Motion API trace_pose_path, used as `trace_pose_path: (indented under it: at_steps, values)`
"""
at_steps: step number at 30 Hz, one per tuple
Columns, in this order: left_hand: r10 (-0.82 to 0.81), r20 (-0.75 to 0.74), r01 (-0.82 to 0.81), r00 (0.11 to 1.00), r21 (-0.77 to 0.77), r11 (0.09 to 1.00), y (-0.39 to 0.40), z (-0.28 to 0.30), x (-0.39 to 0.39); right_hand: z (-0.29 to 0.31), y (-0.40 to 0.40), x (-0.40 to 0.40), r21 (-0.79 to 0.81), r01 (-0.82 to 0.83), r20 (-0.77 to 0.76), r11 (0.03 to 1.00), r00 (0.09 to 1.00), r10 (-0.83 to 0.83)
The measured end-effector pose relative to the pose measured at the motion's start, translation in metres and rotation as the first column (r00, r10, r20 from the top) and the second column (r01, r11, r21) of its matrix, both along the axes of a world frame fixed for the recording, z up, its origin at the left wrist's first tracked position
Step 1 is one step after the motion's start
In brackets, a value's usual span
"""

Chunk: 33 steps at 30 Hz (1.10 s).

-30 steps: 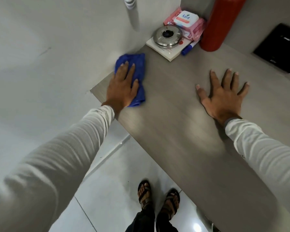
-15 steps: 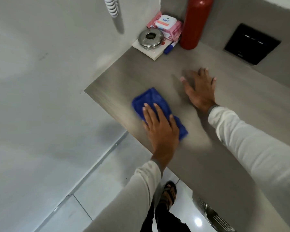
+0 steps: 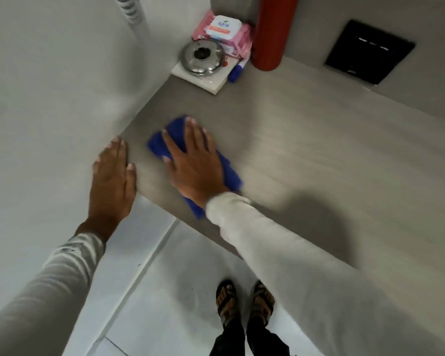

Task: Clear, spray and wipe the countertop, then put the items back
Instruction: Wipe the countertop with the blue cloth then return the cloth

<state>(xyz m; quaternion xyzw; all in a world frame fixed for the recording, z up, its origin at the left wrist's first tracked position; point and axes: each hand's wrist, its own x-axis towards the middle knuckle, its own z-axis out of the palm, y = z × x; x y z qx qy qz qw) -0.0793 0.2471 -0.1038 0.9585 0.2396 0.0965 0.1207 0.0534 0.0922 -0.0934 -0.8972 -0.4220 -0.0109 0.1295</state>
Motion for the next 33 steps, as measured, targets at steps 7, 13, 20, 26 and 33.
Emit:
trace_pose_path:
  at_steps: [7, 13, 20, 26, 33]
  values:
    - [-0.130, -0.122, 0.141, 0.984, 0.088, 0.986, 0.007, 0.014, 0.007, 0.001, -0.041, -0.014, 0.053, -0.329, 0.043, 0.943, 0.944, 0.327]
    - [-0.326, -0.130, 0.340, 0.936, 0.109, 0.934, -0.030, 0.010, 0.081, 0.004, -0.191, 0.134, 0.046, -0.133, -0.007, 0.990, 0.991, 0.133]
    - [-0.279, -0.108, 0.294, 0.954, 0.164, 0.942, -0.057, 0.007, 0.097, 0.004, -0.290, 0.148, 0.054, 0.884, -0.059, 0.463, 0.466, -0.883]
    - [-0.284, -0.081, 0.294, 0.955, 0.152, 0.944, -0.060, 0.000, 0.098, -0.001, -0.146, -0.008, 0.169, 0.380, 0.002, 0.909, 0.922, -0.386]
    - [-0.461, -0.035, 0.459, 0.887, 0.193, 0.867, -0.103, 0.003, 0.097, 0.008, -0.329, 0.066, 0.006, -0.096, 0.031, 0.995, 0.995, 0.096]
